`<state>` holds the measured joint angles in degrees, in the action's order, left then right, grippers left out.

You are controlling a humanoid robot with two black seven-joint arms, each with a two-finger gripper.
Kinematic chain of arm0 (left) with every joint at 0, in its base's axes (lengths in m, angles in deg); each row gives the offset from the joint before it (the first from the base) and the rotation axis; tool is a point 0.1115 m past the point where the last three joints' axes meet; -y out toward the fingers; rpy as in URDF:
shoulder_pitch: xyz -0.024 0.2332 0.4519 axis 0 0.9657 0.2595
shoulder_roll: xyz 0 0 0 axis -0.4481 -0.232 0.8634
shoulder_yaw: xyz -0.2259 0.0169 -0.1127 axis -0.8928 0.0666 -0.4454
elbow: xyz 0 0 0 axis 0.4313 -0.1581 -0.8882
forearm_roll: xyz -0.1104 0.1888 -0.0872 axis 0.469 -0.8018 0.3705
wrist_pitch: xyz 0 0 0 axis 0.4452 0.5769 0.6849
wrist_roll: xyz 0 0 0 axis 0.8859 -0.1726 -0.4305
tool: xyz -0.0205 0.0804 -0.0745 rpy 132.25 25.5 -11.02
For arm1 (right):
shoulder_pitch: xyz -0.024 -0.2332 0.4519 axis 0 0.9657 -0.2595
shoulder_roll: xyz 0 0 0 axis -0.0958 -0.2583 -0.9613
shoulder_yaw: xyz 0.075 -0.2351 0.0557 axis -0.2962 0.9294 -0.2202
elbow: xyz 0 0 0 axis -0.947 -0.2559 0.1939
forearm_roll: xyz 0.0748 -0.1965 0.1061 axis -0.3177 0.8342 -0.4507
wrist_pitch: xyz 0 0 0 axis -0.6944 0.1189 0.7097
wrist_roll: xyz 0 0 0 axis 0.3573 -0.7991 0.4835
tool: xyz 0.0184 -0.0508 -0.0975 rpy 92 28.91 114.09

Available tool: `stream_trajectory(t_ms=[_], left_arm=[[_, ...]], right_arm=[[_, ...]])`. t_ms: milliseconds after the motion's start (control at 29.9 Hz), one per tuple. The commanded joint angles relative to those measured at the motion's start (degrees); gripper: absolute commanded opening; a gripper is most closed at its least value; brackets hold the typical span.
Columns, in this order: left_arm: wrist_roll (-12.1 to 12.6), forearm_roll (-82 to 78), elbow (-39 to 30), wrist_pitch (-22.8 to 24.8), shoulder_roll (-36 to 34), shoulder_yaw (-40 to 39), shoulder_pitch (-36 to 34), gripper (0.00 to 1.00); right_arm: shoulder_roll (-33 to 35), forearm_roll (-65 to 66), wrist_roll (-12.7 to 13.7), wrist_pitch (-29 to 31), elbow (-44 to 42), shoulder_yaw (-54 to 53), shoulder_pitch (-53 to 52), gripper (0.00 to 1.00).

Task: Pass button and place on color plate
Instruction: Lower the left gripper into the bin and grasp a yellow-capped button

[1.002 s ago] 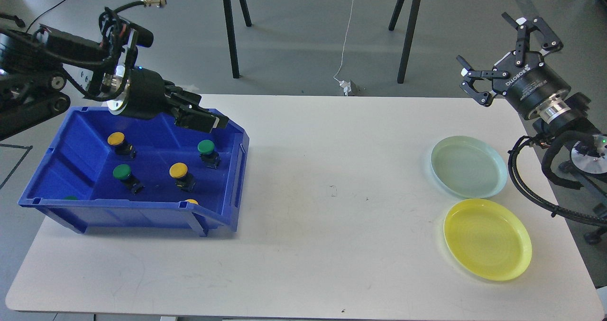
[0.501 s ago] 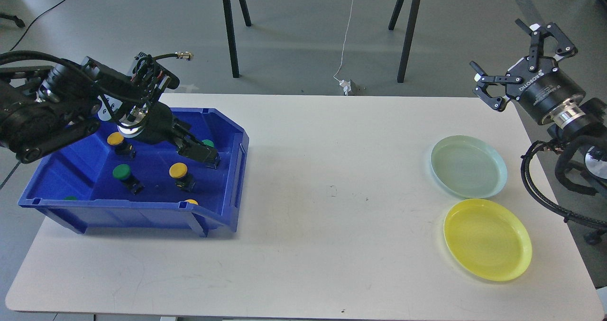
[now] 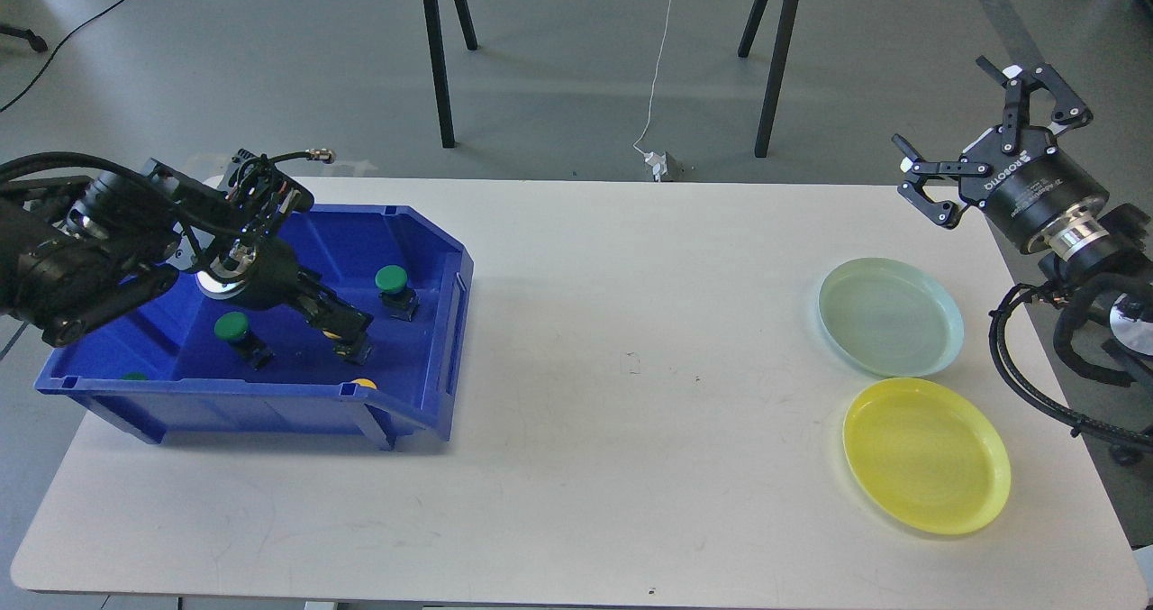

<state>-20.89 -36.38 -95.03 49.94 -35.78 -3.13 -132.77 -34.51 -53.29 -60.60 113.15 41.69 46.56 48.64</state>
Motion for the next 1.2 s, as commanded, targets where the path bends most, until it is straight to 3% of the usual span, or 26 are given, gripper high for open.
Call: stream_trajectory(t_ms=[0, 434, 501, 568, 668, 868, 1002, 1035, 1169], left_arm=[[0.0, 0.0, 0.3, 0.0, 0.3, 0.0, 0.2, 0.99], [0.0, 0.0, 5.6, -0.4, 3.2, -0.1, 4.3, 0.92], [0.0, 0.0, 5.7, -1.4, 3.2, 0.0, 4.4, 0.85], [0.0, 0.0, 6.1, -2.7, 3.3, 0.0, 4.4, 0.70], [0.0, -0.1, 6.6, -3.4, 3.7, 0.1, 5.0, 0.58], [0.0, -0.1, 7.8, -4.8, 3.9, 0.1, 5.6, 0.49], [0.0, -0.1, 7.9, -4.9, 4.2, 0.1, 6.0, 0.12], [0.0, -0.1, 7.9, -4.9, 4.2, 0.1, 5.9, 0.08], [0.0, 0.3, 6.9, -4.9, 2.8, -0.6, 4.8, 0.06]], right_arm=[[0.0, -0.1, 0.0, 0.0, 0.0, 0.0, 0.1, 1.00], [0.0, 0.0, 0.0, 0.0, 0.0, 0.0, 1.1, 1.00], [0.0, 0.0, 0.0, 0.0, 0.0, 0.0, 1.1, 1.00], [0.0, 0.0, 0.0, 0.1, 0.0, 0.0, 1.1, 1.00], [0.0, -0.1, 0.0, 0.0, 0.1, 0.0, 1.8, 1.00], [0.0, -0.1, 0.0, 0.1, 0.1, -0.1, 2.2, 1.00], [0.1, -0.1, 0.0, 0.0, 0.1, -0.2, 2.5, 1.00], [0.0, -0.1, 0.0, 0.0, 0.1, -0.2, 2.5, 1.00], [0.1, -0.3, 0.2, 1.0, 0.1, -1.3, 2.6, 1.00]])
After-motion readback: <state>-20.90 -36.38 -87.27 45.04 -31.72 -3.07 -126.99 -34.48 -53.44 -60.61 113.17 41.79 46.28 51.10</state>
